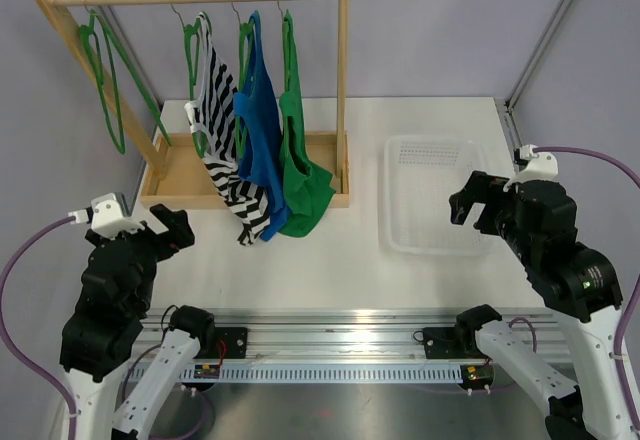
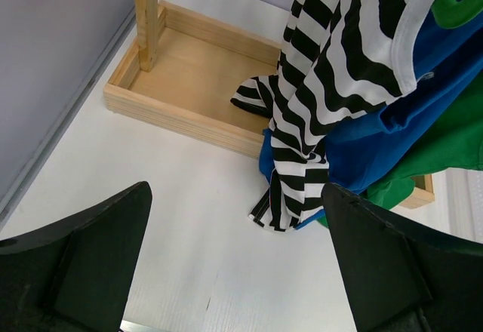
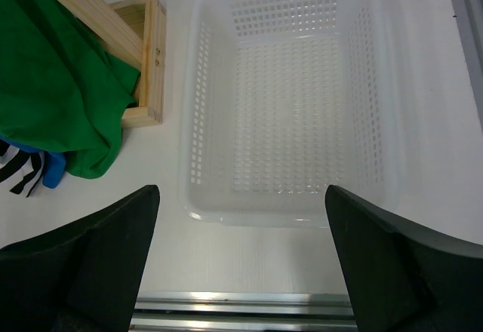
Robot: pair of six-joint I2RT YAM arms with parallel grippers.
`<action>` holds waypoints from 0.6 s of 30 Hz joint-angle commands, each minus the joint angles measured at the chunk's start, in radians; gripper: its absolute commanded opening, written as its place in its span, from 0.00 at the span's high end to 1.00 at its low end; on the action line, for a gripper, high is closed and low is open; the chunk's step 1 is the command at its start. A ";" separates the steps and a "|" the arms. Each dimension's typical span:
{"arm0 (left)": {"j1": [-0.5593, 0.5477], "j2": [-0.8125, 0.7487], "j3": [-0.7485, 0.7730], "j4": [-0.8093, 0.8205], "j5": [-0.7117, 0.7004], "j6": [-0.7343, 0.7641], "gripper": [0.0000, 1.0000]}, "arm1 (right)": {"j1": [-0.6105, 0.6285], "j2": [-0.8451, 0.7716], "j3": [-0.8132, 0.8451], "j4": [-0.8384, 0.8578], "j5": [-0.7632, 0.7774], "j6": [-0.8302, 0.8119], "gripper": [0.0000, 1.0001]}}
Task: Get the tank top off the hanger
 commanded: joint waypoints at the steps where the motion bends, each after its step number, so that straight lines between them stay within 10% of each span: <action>1: -0.005 0.021 0.051 0.013 0.022 0.004 0.01 | 0.006 0.006 0.021 0.025 -0.011 -0.012 0.00; 18: -0.008 0.558 0.699 -0.051 0.550 0.096 0.01 | 0.006 0.052 -0.011 0.094 -0.177 0.008 0.01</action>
